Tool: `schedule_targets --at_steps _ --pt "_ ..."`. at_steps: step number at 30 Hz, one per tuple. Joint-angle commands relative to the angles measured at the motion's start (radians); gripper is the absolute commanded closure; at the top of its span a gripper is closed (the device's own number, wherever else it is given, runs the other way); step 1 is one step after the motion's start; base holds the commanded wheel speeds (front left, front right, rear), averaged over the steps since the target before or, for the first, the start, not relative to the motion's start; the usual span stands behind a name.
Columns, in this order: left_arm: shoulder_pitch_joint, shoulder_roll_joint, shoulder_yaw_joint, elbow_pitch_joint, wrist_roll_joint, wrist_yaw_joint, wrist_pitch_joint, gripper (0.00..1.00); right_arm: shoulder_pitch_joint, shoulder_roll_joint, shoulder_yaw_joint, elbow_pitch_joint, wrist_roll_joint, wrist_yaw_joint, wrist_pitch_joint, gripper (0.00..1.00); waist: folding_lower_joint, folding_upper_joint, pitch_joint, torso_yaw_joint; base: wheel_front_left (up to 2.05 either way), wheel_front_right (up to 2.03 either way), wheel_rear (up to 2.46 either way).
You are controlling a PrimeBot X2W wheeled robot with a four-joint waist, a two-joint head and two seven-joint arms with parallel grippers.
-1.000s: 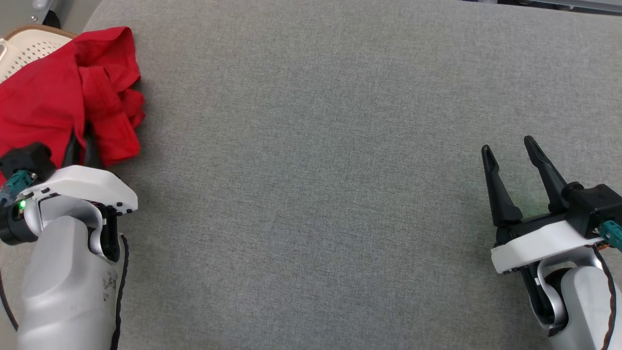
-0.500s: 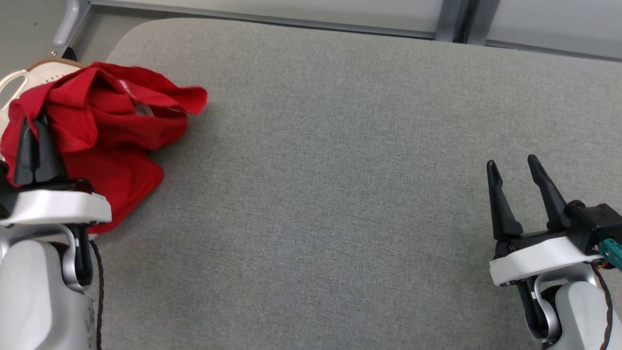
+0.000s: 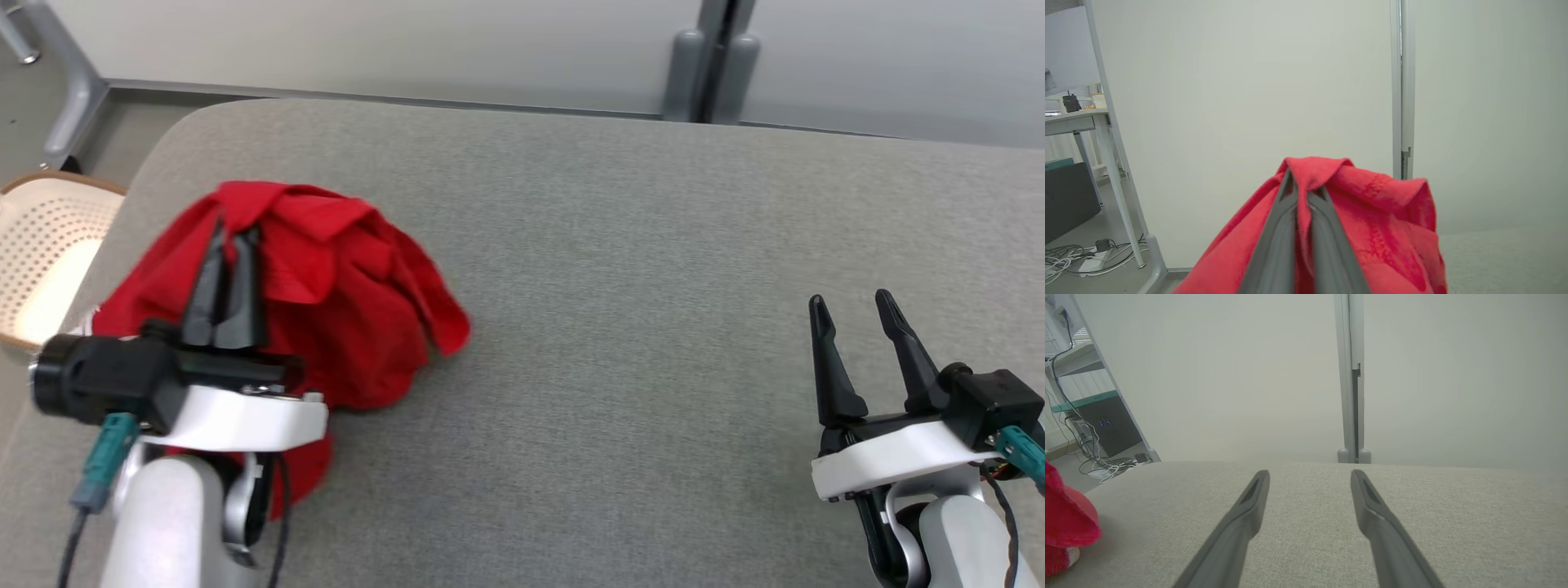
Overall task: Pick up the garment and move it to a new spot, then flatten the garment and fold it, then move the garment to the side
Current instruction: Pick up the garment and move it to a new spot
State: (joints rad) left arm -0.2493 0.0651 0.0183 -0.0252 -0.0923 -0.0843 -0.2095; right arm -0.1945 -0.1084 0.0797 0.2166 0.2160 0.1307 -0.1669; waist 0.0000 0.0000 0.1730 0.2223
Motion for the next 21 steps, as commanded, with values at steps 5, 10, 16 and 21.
schedule_targets --at_steps 5,10,16,21 --pt "-0.055 -0.007 -0.132 -0.014 -0.013 -0.020 0.018 1.00 -0.018 0.006 -0.005 -0.006 0.004 0.000 -0.011 0.00 0.0000 0.0000 0.022 -0.100 0.00 0.00 0.00" --pt "-0.159 -0.012 -0.285 0.033 -0.030 -0.034 0.020 1.00 -0.049 0.019 0.007 0.003 0.012 0.000 -0.026 0.00 0.0000 0.0000 0.066 -0.247 0.00 0.00 0.00" --pt "-0.234 -0.013 -0.413 0.097 -0.032 -0.039 0.041 1.00 -0.063 0.033 0.011 0.024 0.031 0.000 -0.050 0.00 0.0000 0.0000 0.110 -0.368 0.00 0.00 0.00" --pt "-0.271 -0.012 -0.543 0.213 -0.034 -0.045 0.104 1.00 -0.071 0.046 0.014 0.052 0.052 0.000 -0.073 0.00 0.0000 0.0000 0.161 -0.455 0.00 0.00 0.00"
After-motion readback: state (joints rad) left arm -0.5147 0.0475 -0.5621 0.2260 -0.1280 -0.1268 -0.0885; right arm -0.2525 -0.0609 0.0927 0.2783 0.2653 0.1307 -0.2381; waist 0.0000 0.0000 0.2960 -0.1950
